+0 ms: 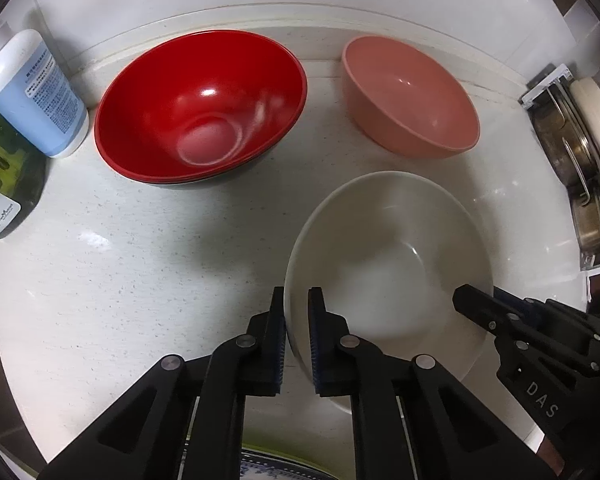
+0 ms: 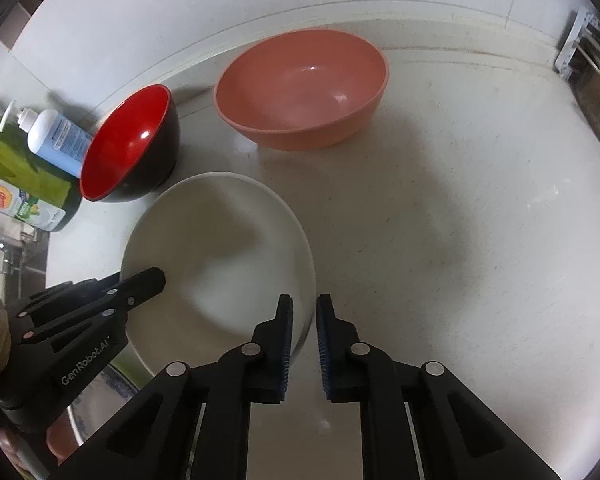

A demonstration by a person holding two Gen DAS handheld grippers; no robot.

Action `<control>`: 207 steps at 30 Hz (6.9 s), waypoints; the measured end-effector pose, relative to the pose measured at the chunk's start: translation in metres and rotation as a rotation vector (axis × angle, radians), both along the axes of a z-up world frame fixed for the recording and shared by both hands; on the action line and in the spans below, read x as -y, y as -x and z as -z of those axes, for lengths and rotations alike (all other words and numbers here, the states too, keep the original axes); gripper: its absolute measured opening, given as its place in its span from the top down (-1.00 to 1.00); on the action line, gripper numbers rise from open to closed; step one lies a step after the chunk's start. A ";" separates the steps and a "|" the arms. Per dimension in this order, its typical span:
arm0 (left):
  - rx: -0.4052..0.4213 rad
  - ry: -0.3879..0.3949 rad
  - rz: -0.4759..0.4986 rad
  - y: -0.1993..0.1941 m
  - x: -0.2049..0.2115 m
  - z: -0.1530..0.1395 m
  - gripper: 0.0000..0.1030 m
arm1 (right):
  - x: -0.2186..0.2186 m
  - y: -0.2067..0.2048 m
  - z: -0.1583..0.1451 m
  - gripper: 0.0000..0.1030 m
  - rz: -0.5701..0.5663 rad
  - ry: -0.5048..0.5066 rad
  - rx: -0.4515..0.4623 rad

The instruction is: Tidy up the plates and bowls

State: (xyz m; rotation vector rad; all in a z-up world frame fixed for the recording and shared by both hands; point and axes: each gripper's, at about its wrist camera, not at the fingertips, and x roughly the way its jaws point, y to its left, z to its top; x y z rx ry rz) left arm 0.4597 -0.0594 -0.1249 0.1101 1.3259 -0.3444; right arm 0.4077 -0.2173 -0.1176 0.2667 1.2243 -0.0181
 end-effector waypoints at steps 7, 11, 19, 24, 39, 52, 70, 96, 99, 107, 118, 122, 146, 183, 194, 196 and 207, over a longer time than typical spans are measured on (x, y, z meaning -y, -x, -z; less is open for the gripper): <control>-0.009 0.015 -0.005 0.004 0.006 -0.006 0.77 | 0.003 -0.001 0.002 0.77 0.024 -0.001 -0.003; -0.005 0.029 0.006 0.014 0.007 -0.017 0.77 | 0.007 0.002 -0.003 0.77 0.035 0.001 0.009; 0.012 0.057 0.048 0.046 0.016 -0.037 0.77 | 0.016 0.027 -0.023 0.77 0.055 0.023 0.037; 0.003 0.069 0.069 0.066 0.019 -0.040 0.76 | 0.022 0.047 -0.028 0.77 0.067 0.040 0.053; -0.053 0.076 0.118 0.119 0.042 -0.031 0.76 | 0.055 0.111 -0.029 0.77 0.112 0.059 0.040; -0.103 0.054 0.122 0.139 0.054 -0.013 0.75 | 0.072 0.137 -0.010 0.77 0.117 0.055 -0.011; -0.132 0.037 0.113 0.143 0.064 -0.002 0.69 | 0.078 0.144 0.009 0.76 0.090 0.052 -0.052; 0.117 0.047 0.088 0.117 0.035 -0.064 -0.39 | 0.073 0.143 -0.030 0.30 0.077 0.070 0.072; 0.185 0.029 0.115 0.108 0.034 -0.079 -0.49 | 0.071 0.137 -0.040 0.30 0.077 0.078 0.102; 0.275 0.001 0.127 0.079 0.032 -0.108 -0.63 | 0.061 0.110 -0.066 0.30 0.079 0.097 0.163; 0.331 -0.010 0.157 0.028 0.031 -0.133 -0.65 | 0.052 0.061 -0.100 0.30 0.076 0.151 0.229; 0.363 -0.035 0.175 0.010 0.034 -0.140 -0.65 | 0.049 0.043 -0.110 0.29 0.077 0.150 0.242; 0.283 -0.119 0.227 -0.107 0.068 -0.083 -0.62 | 0.059 -0.068 -0.078 0.29 0.093 0.108 0.171; 0.011 -0.093 0.150 -0.145 0.102 -0.007 0.81 | 0.070 -0.115 -0.018 0.80 0.125 0.008 -0.011; 0.020 -0.063 0.124 -0.122 0.096 -0.023 0.80 | 0.065 -0.107 -0.032 0.80 0.125 0.038 0.021; 0.025 -0.052 0.120 -0.115 0.094 -0.030 0.80 | 0.065 -0.103 -0.035 0.80 0.125 0.038 0.028; 0.080 0.017 0.139 -0.047 0.089 -0.072 0.79 | 0.059 -0.051 -0.060 0.80 0.112 0.033 0.080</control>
